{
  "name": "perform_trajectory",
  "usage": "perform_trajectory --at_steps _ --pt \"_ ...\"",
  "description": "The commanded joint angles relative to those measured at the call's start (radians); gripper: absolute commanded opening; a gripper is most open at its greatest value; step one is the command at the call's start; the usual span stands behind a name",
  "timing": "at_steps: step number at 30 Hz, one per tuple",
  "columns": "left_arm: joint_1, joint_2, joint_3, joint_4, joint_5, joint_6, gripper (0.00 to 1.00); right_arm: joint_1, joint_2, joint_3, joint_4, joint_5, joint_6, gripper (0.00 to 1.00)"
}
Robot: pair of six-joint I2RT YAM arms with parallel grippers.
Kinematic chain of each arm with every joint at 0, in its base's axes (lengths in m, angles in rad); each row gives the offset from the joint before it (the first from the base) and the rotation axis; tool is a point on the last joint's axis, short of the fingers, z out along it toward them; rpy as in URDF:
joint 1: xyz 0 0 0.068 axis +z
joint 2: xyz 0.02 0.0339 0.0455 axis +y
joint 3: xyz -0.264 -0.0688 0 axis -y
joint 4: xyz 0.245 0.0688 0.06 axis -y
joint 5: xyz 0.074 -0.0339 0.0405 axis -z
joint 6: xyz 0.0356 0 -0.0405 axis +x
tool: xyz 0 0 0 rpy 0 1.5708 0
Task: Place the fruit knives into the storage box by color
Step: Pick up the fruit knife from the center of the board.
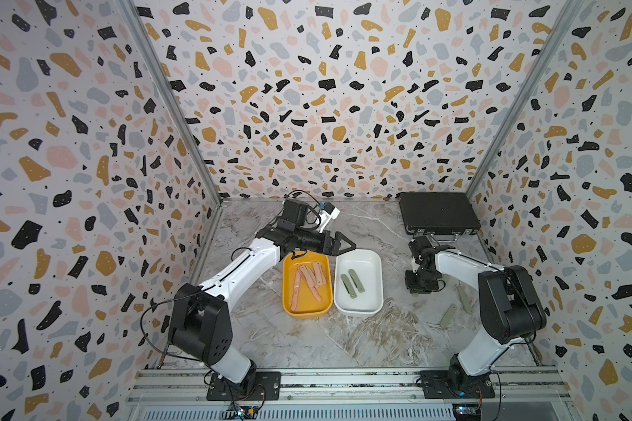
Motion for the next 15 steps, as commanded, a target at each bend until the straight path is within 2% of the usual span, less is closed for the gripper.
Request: perform_trajectory --at_steps 1,7,15 --pt "0.004 0.001 0.002 0.009 -0.001 0.025 0.96 0.013 -0.054 0.03 -0.074 -0.011 -0.008 0.21" --pt "0.018 -0.005 0.008 0.001 0.0 0.026 0.96 0.033 -0.084 0.082 -0.109 -0.018 -0.004 0.21" --pt "0.081 -0.024 0.024 -0.011 0.019 0.019 0.96 0.078 -0.09 0.18 -0.157 -0.023 0.0 0.21"
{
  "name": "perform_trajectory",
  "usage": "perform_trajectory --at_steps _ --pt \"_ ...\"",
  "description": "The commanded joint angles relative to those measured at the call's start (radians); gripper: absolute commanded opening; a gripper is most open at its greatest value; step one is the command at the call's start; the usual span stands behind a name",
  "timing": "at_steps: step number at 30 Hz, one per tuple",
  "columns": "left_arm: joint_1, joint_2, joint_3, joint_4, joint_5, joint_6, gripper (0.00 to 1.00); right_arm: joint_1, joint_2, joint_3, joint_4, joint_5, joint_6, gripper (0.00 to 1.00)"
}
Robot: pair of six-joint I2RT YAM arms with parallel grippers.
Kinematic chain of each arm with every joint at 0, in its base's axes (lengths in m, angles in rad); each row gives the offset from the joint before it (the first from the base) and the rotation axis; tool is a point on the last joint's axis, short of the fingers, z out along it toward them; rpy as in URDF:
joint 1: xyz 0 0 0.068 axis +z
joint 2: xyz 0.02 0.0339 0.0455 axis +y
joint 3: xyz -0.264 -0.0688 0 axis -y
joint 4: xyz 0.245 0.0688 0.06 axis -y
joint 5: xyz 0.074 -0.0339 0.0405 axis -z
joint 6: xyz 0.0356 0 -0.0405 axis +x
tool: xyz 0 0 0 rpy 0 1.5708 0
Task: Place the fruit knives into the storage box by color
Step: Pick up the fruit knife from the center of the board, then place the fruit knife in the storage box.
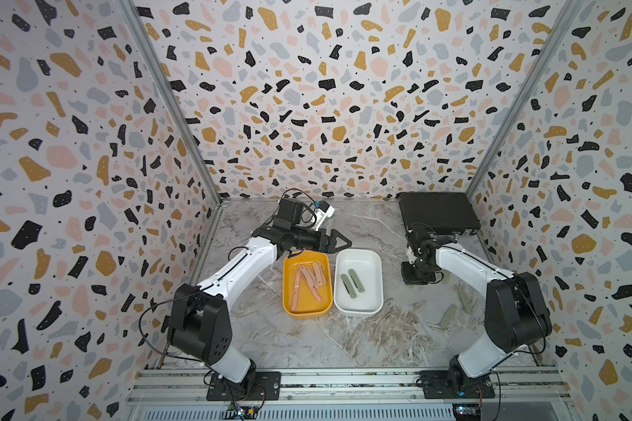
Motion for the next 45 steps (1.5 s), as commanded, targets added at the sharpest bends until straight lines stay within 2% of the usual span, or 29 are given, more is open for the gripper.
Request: perform_trajectory --at_steps 1,8,21,30,45 --pt "0.036 -0.027 0.025 -0.003 0.021 0.015 0.96 0.028 -0.029 0.062 -0.062 -0.002 0.002 0.21" --pt "0.119 -0.061 0.037 -0.055 0.05 0.027 0.96 0.104 0.004 0.197 -0.102 -0.011 0.01 0.21" --pt "0.173 -0.156 -0.055 -0.164 0.086 0.102 0.96 0.285 0.145 0.426 -0.124 -0.033 0.022 0.21" --pt "0.173 -0.149 -0.146 -0.145 0.1 0.108 0.96 0.365 0.249 0.446 -0.075 -0.055 0.039 0.21" --pt "0.174 -0.123 -0.18 -0.093 0.1 0.083 0.96 0.397 0.331 0.36 0.023 -0.108 0.069 0.22"
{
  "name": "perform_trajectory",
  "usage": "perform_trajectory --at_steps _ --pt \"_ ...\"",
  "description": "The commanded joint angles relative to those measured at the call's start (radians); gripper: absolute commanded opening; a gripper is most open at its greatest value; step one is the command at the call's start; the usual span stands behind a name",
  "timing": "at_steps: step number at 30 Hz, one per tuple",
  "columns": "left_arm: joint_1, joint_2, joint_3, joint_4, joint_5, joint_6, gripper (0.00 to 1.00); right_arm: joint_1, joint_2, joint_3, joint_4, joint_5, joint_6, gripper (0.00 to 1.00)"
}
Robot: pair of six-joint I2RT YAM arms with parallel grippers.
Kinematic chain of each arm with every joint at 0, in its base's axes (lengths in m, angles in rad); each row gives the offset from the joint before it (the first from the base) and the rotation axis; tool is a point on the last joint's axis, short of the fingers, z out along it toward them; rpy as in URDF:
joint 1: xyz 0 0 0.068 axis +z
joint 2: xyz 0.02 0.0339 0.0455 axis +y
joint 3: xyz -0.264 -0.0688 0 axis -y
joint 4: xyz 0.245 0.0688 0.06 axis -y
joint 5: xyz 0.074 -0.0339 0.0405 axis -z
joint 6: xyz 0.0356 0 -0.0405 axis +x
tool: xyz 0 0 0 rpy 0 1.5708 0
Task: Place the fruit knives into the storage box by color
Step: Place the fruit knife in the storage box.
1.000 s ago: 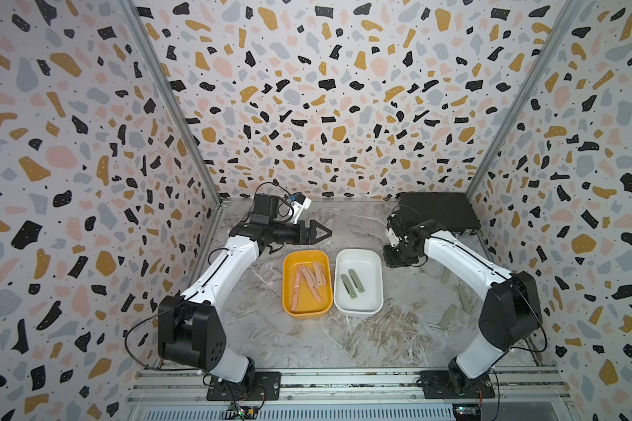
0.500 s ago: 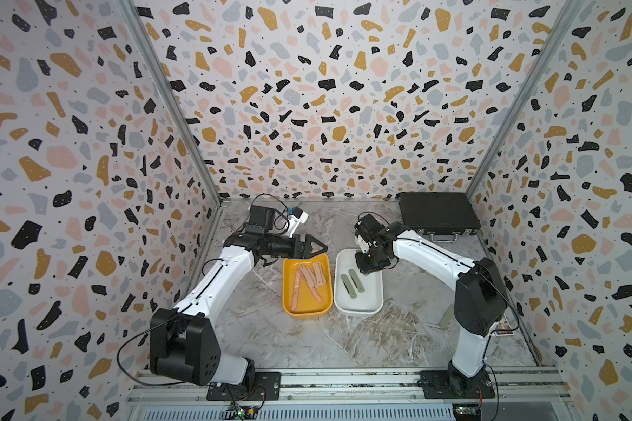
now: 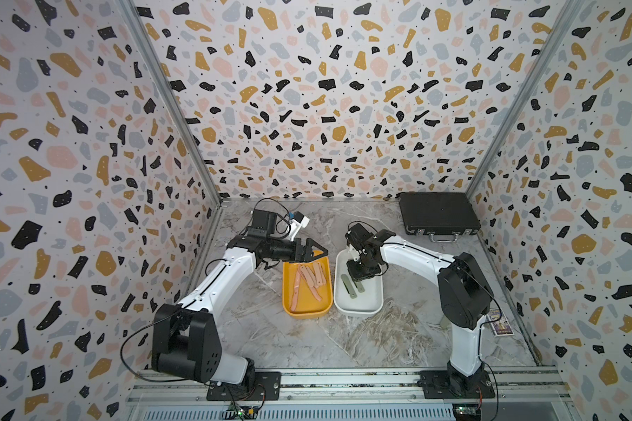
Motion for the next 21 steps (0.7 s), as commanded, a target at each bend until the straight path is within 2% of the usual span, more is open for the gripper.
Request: perform_trajectory --at_steps 1,8,15,21 --pt "0.005 0.009 -0.013 0.038 0.016 -0.006 0.96 0.009 0.001 -0.019 0.017 -0.02 0.019 0.23" --pt "0.004 0.007 -0.015 0.043 0.01 -0.006 0.96 0.012 0.014 -0.038 0.038 -0.036 0.026 0.25" --pt "0.005 0.005 -0.016 0.043 0.004 -0.001 0.96 0.012 -0.027 -0.042 0.044 -0.005 0.028 0.48" --pt "0.004 -0.001 -0.016 0.044 0.001 0.001 0.96 0.012 -0.05 -0.048 0.046 0.006 0.028 0.54"
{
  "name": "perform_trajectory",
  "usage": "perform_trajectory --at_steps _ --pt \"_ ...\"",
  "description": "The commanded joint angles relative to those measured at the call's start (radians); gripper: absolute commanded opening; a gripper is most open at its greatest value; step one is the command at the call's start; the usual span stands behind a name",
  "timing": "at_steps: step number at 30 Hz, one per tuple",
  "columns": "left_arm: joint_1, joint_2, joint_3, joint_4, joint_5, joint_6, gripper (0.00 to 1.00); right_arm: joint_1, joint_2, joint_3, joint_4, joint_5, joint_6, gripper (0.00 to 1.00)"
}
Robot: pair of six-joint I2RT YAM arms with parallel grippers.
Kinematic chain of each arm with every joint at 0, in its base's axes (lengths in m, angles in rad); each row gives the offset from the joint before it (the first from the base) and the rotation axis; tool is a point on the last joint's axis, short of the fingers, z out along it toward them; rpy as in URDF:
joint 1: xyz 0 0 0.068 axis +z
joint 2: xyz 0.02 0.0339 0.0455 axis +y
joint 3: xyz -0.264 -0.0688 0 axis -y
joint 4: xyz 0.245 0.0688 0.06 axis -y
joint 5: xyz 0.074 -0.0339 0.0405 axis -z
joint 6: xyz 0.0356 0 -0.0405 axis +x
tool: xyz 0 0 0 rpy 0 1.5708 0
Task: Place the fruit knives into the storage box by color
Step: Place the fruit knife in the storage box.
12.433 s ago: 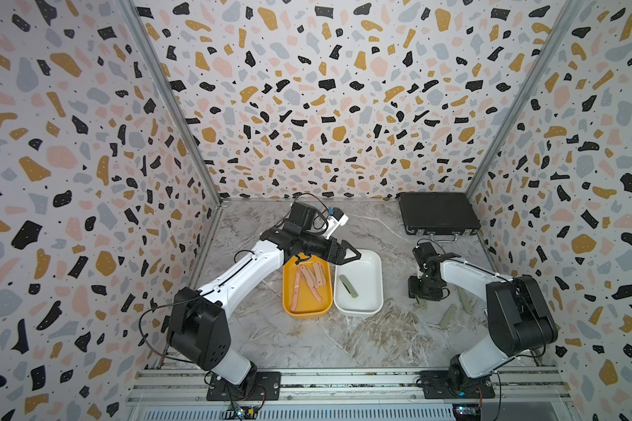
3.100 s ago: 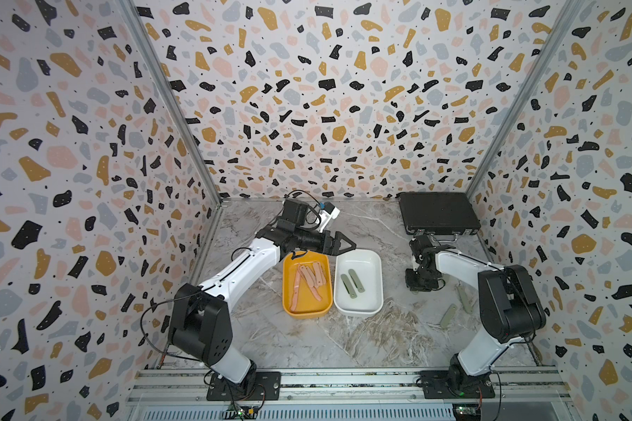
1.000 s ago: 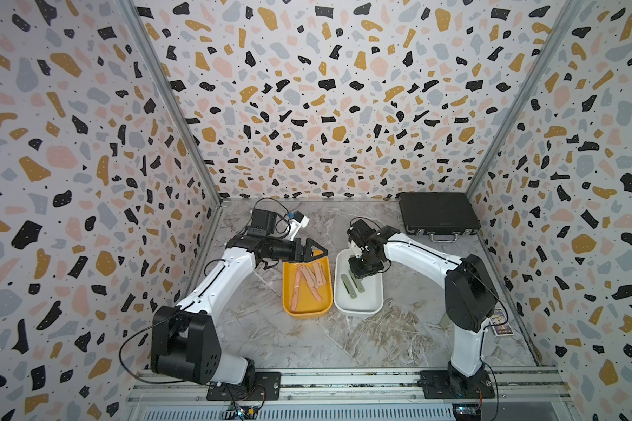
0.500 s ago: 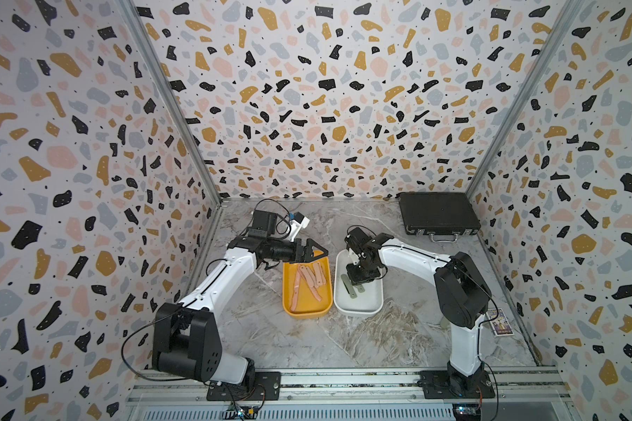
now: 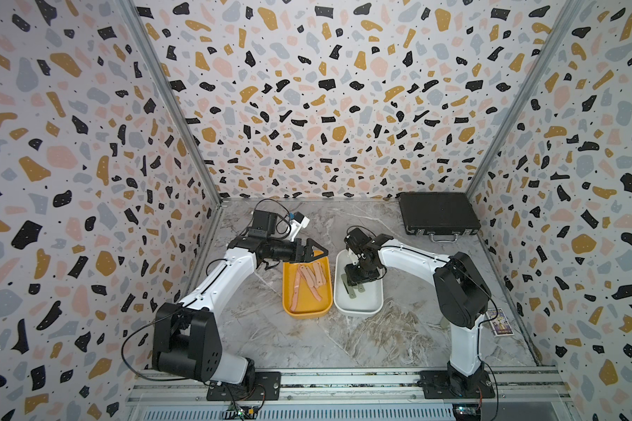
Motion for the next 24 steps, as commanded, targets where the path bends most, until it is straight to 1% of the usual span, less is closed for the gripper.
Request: perform_trajectory --at_steps 1,9,16,24 --pt "0.004 -0.007 -0.008 0.029 0.0 0.008 0.96 0.004 -0.062 -0.007 -0.005 0.022 0.007 0.55" --pt "0.005 -0.032 0.001 0.019 -0.015 0.018 0.96 0.004 -0.127 -0.042 0.024 0.056 0.01 0.64" --pt "0.005 -0.046 0.023 -0.002 -0.024 0.028 0.96 0.003 -0.179 -0.057 0.016 0.11 0.005 0.65" --pt "0.005 -0.055 0.106 -0.057 -0.032 0.05 0.96 -0.028 -0.296 -0.134 0.013 0.182 0.007 0.66"
